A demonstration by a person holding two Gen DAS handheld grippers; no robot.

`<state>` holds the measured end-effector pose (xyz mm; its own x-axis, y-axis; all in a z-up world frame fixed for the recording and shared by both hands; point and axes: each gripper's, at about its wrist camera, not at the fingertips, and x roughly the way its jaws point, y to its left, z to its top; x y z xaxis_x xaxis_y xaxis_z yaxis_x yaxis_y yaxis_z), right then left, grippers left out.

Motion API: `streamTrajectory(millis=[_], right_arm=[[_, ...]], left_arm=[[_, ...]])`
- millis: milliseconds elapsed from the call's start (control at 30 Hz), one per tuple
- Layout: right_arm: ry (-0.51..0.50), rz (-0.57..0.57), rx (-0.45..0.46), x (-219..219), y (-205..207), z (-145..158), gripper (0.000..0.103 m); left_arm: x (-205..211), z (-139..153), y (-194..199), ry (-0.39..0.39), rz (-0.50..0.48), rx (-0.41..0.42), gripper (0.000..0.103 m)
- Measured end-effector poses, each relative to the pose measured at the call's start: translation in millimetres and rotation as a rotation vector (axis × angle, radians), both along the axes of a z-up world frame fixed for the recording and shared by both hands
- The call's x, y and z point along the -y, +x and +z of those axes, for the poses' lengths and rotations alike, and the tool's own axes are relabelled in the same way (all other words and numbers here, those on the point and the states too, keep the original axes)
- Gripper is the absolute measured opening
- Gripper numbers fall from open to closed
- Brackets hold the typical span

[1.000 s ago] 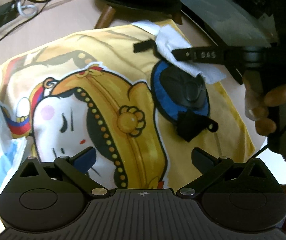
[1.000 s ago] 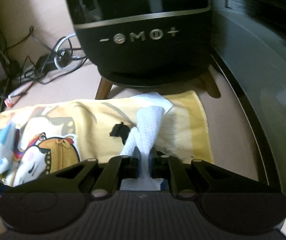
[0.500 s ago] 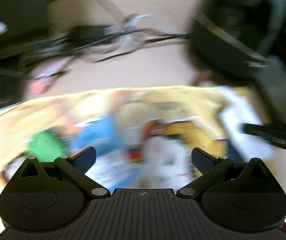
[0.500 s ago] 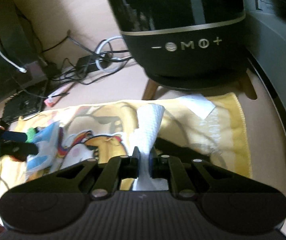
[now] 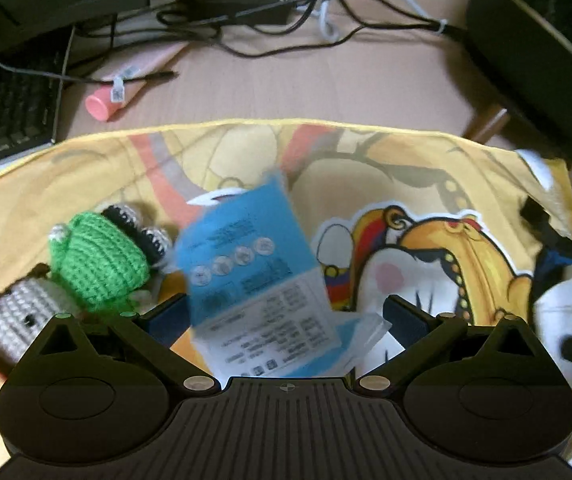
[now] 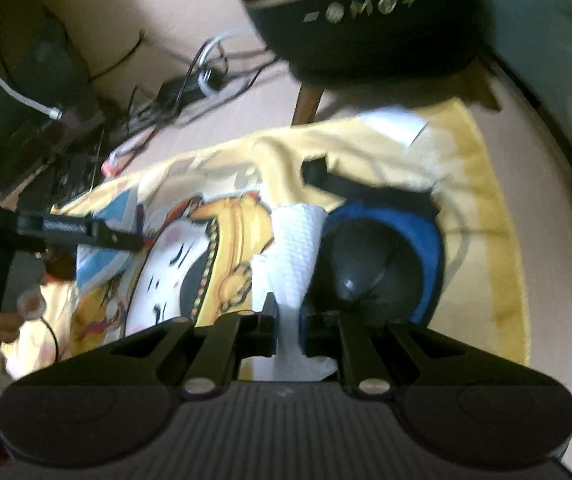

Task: Organize soft objects

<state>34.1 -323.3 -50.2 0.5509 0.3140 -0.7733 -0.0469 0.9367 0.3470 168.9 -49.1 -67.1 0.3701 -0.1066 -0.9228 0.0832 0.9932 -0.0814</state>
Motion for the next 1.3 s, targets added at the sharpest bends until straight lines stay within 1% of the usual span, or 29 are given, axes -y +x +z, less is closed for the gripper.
streamTrajectory(millis=[100, 133, 200, 267, 367, 400, 467, 533, 567, 633, 700, 767, 833, 900, 967, 1033, 1133, 1300], right_arm=[[-0.013, -0.042, 0.010, 3, 0, 2, 0.011], [-0.015, -0.052, 0.010, 3, 0, 2, 0.011], [-0.018, -0.060, 0.011, 2, 0, 2, 0.011], [-0.025, -0.061, 0.012, 1, 0, 1, 0.011], [-0.039, -0.058, 0.012, -1, 0, 2, 0.011], [-0.042, -0.057, 0.012, -2, 0, 2, 0.011], [-0.047, -0.057, 0.016, -1, 1, 3, 0.011], [-0.052, -0.063, 0.033, 0, 3, 8, 0.011], [-0.054, -0.063, 0.048, 1, 6, 11, 0.011], [-0.044, -0.049, 0.079, 1, 12, 19, 0.011], [-0.028, -0.029, 0.101, -2, 21, 25, 0.011], [-0.015, 0.000, 0.112, -8, 30, 28, 0.011], [-0.004, 0.035, 0.118, -16, 39, 28, 0.011], [0.047, 0.076, 0.103, -22, 48, 21, 0.011], [0.116, 0.107, 0.056, -29, 61, 7, 0.011], [0.119, 0.120, 0.022, -36, 68, -3, 0.011], [0.121, 0.180, 0.002, -43, 67, -7, 0.009], [0.127, 0.228, -0.037, -35, 50, -9, 0.010]], left_arm=[[3, 0, -1, -0.007, 0.031, 0.028, 0.103], [6, 3, -4, -0.025, 0.018, 0.050, 0.103], [17, 10, -13, -0.070, -0.059, 0.093, 0.103], [32, 14, -23, -0.092, -0.155, 0.130, 0.103], [53, 18, -36, -0.085, -0.281, 0.172, 0.103], [57, 19, -41, -0.096, -0.328, 0.178, 0.103], [64, 22, -49, -0.146, -0.427, 0.176, 0.103], [68, 24, -56, -0.182, -0.479, 0.169, 0.103], [69, 24, -58, -0.182, -0.485, 0.164, 0.103], [68, 22, -55, -0.141, -0.443, 0.147, 0.103], [63, 19, -51, -0.110, -0.380, 0.125, 0.103], [51, 18, -44, -0.112, -0.300, 0.103, 0.103], [38, 18, -35, -0.171, -0.241, 0.076, 0.103], [26, 18, -25, -0.245, -0.188, 0.042, 0.103], [22, 14, -18, -0.303, -0.173, 0.003, 0.103], [21, 10, -12, -0.344, -0.166, -0.033, 0.103], [29, 6, -9, -0.323, -0.186, -0.043, 0.103], [35, 6, -1, -0.341, -0.207, -0.033, 0.103]])
